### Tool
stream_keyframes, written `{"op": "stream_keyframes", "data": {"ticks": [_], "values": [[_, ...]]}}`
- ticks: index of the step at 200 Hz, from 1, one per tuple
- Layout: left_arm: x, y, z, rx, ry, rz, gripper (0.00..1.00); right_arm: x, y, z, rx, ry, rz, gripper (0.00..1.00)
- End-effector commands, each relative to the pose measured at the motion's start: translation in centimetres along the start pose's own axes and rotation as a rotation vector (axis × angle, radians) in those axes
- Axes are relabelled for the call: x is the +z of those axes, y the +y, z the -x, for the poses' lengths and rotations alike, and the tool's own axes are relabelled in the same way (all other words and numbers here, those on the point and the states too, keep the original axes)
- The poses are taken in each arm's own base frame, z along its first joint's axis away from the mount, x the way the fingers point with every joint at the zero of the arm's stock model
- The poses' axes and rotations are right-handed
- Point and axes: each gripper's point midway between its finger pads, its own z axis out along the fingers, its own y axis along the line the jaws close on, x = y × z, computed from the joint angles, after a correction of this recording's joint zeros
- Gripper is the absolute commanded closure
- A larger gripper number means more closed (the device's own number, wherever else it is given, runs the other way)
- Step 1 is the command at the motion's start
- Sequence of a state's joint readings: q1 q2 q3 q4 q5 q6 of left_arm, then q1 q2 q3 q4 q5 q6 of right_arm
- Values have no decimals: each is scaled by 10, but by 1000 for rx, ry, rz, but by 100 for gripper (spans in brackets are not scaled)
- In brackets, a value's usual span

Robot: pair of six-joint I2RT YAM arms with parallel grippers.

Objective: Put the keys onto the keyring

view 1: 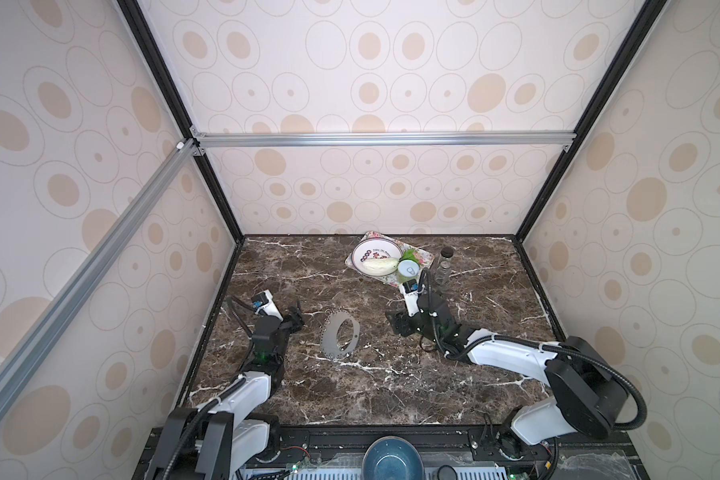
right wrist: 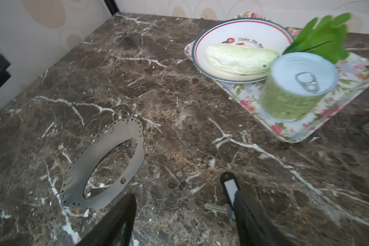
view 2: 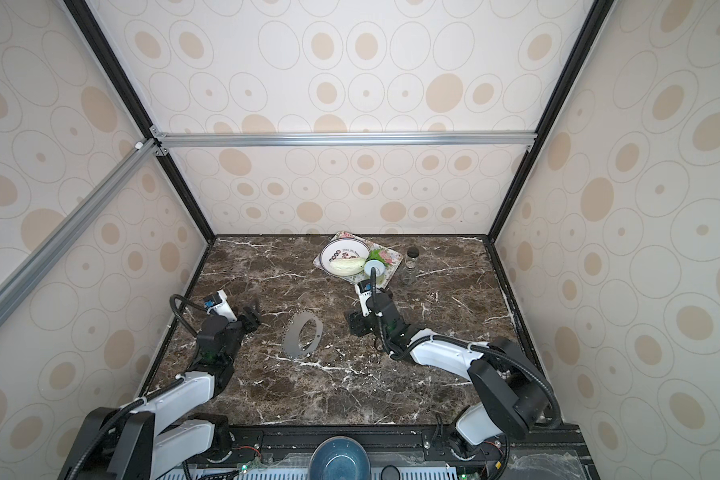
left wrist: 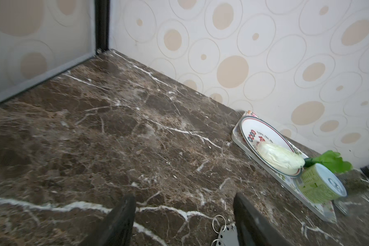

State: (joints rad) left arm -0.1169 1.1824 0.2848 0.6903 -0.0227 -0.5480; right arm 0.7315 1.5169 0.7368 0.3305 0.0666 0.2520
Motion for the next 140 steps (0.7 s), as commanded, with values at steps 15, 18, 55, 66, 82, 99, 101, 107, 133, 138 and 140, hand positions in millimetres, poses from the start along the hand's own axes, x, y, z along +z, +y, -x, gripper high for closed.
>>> {"op": "stream_keyframes", "data": {"ticks": [15, 18, 55, 66, 82, 99, 101, 107, 133, 138, 140], "values": [[36, -35, -23, 17, 186, -124, 32, 7, 2, 9, 23, -23, 4, 36], [39, -36, -24, 18, 196, -126, 33, 8, 2, 9, 28, -18, 4, 37], [64, -31, -42, -3, 257, -89, 40, 23, 6, 4, 100, 65, 5, 47], [65, -31, -49, -22, 267, -93, 39, 31, 9, 1, 117, 81, 15, 48], [68, -30, -59, -47, 296, -94, 38, 44, 15, -2, 137, 115, 36, 49], [71, -30, -69, -48, 330, -89, 38, 59, 24, -5, 150, 172, 67, 51], [71, -30, -70, -47, 332, -88, 38, 60, 25, -4, 151, 175, 72, 51], [71, -31, -72, -45, 338, -89, 37, 65, 29, -2, 154, 187, 88, 52], [73, -36, -75, -39, 350, -98, 37, 82, 39, -3, 167, 215, 131, 52], [73, -37, -76, -36, 354, -103, 37, 86, 40, -4, 171, 218, 135, 52], [73, -38, -77, -34, 356, -104, 37, 87, 41, -4, 172, 218, 139, 52]]}}
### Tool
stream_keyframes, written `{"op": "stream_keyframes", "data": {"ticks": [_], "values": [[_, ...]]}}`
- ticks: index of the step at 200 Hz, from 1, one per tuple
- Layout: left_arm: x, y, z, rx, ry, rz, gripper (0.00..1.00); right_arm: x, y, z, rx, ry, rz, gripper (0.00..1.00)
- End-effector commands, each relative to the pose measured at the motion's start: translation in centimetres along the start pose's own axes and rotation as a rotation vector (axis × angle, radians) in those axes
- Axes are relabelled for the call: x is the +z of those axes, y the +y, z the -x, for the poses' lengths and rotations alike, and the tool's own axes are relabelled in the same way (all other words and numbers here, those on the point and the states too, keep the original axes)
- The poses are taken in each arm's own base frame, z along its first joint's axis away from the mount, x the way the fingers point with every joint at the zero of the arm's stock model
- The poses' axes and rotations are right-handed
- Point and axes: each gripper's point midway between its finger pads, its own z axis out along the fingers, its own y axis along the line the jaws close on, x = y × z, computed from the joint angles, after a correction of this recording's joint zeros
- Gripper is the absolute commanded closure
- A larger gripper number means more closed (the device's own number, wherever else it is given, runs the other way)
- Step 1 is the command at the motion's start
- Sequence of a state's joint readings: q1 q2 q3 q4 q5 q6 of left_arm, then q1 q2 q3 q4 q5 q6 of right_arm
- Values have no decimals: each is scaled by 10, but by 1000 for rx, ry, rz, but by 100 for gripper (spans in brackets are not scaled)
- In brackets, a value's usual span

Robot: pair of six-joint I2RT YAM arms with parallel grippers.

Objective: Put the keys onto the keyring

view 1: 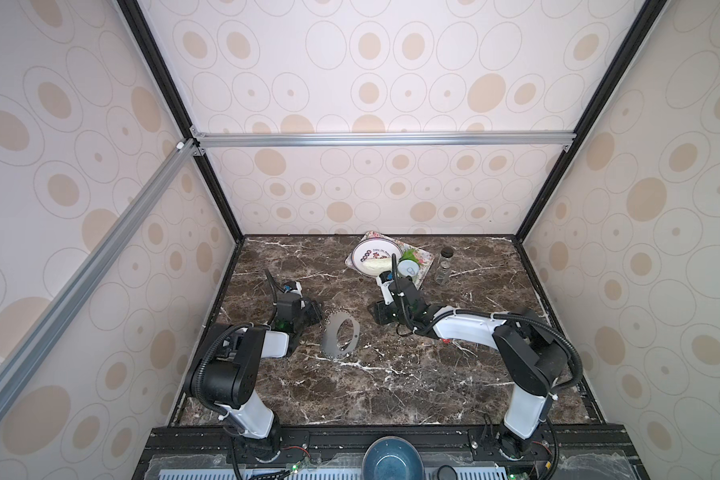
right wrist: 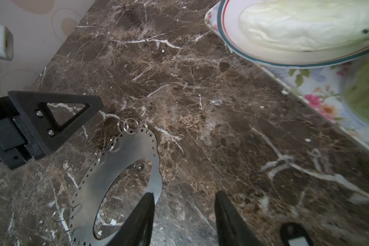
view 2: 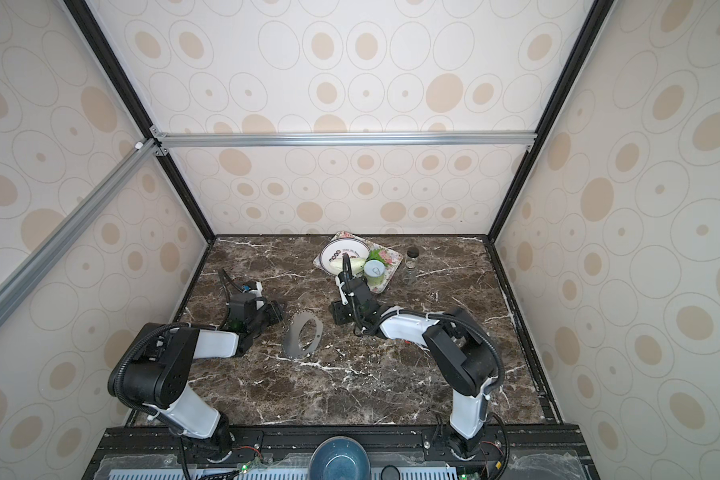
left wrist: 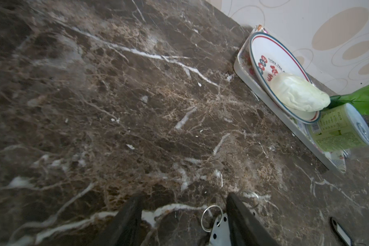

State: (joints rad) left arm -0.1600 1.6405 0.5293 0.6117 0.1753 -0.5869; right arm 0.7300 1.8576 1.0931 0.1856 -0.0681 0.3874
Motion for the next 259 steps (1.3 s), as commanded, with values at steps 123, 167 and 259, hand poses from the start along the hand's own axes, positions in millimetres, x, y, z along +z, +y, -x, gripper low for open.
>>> {"op": "stream_keyframes", "data": {"ticks": [123, 167, 259], "values": [[22, -55, -38, 27, 105, -149, 34, 30, 7, -16, 61, 61, 37, 52], [13, -95, -48, 53, 104, -321, 31, 8, -8, -20, 48, -6, -25, 51], [-21, -157, -67, 129, 95, -543, 30, -44, -31, -29, 146, -143, -85, 52]]}}
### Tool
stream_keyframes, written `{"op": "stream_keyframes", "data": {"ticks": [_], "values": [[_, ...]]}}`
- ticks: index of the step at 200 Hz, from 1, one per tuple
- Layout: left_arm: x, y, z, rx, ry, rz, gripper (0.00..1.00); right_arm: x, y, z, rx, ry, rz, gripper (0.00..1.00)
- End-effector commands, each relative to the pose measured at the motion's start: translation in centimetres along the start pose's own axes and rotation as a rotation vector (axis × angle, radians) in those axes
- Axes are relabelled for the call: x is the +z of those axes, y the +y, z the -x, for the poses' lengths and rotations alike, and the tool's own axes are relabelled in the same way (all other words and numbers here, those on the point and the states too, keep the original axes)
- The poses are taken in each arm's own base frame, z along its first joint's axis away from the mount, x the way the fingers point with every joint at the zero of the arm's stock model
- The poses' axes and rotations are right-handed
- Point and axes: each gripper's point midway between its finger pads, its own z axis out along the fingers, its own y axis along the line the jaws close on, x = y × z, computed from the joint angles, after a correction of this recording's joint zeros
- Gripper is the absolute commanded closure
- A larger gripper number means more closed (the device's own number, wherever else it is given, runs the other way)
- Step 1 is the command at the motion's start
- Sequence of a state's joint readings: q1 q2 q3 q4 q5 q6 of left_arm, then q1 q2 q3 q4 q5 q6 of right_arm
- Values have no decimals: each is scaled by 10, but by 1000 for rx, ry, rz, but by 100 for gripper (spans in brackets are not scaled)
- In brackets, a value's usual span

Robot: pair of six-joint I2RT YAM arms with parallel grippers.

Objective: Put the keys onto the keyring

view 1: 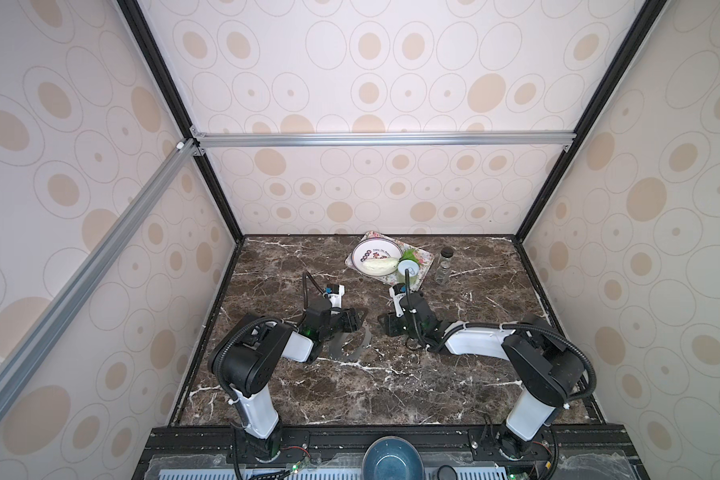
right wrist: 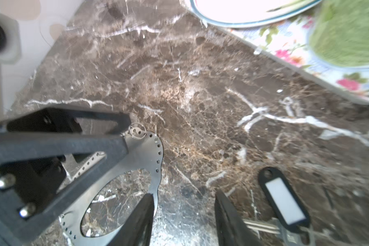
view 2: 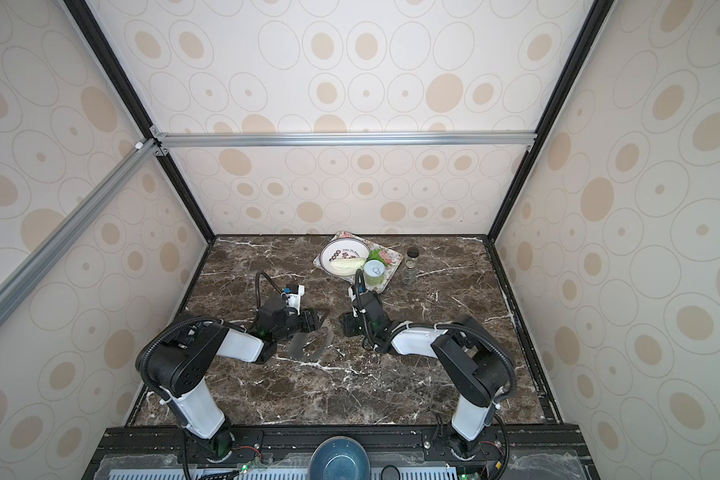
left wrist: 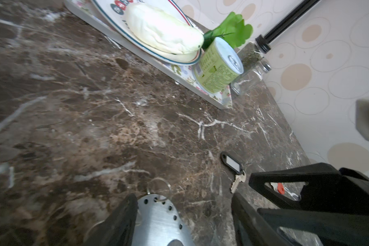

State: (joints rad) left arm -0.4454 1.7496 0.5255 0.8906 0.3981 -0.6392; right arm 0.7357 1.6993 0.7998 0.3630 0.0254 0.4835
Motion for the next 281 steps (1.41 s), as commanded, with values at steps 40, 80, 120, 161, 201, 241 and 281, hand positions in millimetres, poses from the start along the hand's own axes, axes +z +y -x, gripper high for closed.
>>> {"op": "stream_keyframes", "data": {"ticks": [40, 80, 120, 161, 201, 241, 281], "values": [[-29, -18, 13, 62, -108, 2, 30, -4, 7, 8, 94, -37, 30, 52], [-60, 12, 39, 104, -196, 266, 24, 22, 13, 0, 110, 43, 36, 54], [-58, 28, 21, 89, -126, 325, 24, 38, 23, 0, 126, 82, 69, 54], [-47, 36, -5, 61, -54, 303, 27, 58, 24, -2, 113, 100, 66, 54], [-38, 30, -20, 17, -25, 215, 28, 75, 27, -5, 90, 151, 57, 55], [-34, 28, -28, 2, -16, 178, 29, 87, 27, -8, 87, 166, 55, 57], [-35, 23, -25, 3, -23, 159, 29, 91, 28, -5, 73, 192, 43, 62]]}}
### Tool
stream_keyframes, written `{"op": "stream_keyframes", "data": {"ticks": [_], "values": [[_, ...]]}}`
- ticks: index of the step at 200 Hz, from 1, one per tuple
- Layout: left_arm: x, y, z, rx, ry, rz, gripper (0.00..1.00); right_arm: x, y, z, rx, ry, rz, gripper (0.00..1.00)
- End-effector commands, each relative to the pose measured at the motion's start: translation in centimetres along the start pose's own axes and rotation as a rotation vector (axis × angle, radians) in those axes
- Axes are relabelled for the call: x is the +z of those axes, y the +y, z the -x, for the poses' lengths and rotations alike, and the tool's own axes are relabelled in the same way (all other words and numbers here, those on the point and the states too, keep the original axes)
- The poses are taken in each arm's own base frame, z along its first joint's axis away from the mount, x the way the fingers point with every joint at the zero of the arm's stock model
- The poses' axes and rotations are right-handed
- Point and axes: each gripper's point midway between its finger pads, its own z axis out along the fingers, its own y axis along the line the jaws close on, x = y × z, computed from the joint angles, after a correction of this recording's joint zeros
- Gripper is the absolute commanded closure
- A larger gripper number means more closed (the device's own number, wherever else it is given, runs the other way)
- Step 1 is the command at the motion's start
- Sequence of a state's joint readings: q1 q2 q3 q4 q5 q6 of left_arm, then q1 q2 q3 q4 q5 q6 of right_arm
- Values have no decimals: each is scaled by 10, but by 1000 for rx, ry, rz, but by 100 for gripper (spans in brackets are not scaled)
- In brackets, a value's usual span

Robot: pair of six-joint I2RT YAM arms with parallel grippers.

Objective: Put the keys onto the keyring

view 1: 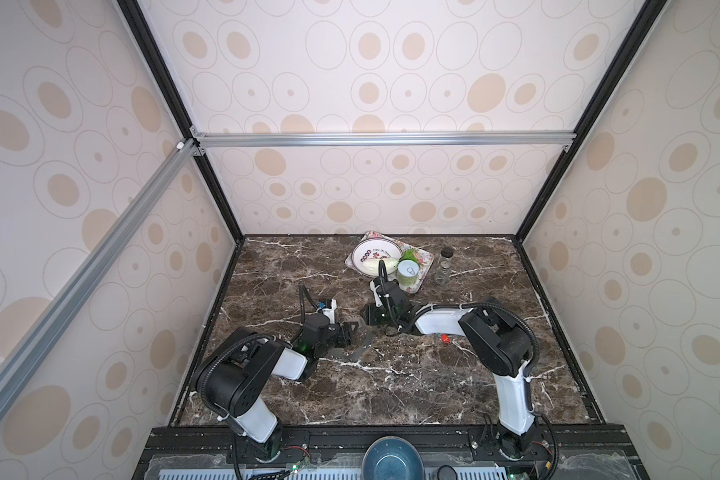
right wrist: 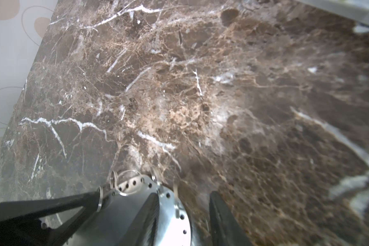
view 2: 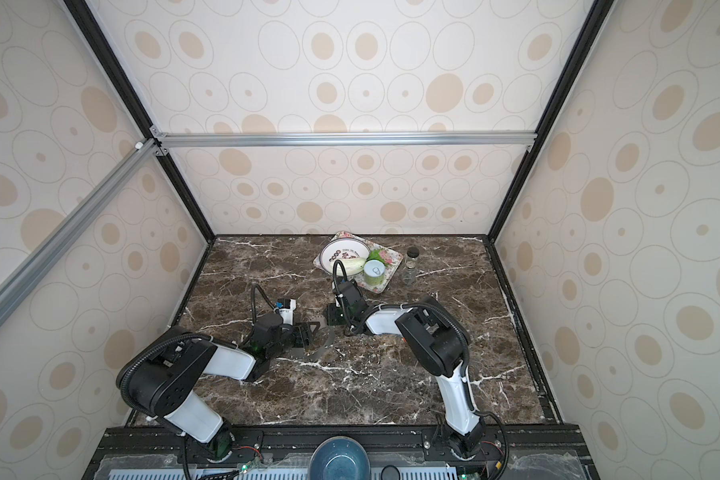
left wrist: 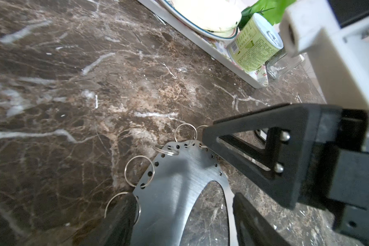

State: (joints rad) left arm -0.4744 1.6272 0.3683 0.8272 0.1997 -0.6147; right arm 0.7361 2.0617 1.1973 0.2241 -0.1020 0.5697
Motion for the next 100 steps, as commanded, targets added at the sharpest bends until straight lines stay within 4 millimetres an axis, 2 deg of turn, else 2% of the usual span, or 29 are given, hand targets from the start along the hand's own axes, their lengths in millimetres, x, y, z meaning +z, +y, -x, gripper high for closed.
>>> {"op": "stream_keyframes", "data": {"ticks": [1, 35, 80, 100], "values": [[-1, -9, 4, -13, -16, -40, 29, 4, 0, -6, -14, 38, -18, 62], [-5, -5, 5, -6, -29, -19, 29, 7, -2, -10, 0, 52, -20, 74], [-6, -8, 8, 1, -33, -24, 29, 6, -1, -10, 7, 61, -17, 84], [-9, -7, 9, 6, -48, -18, 29, 5, 0, -9, 5, 54, -16, 91]]}}
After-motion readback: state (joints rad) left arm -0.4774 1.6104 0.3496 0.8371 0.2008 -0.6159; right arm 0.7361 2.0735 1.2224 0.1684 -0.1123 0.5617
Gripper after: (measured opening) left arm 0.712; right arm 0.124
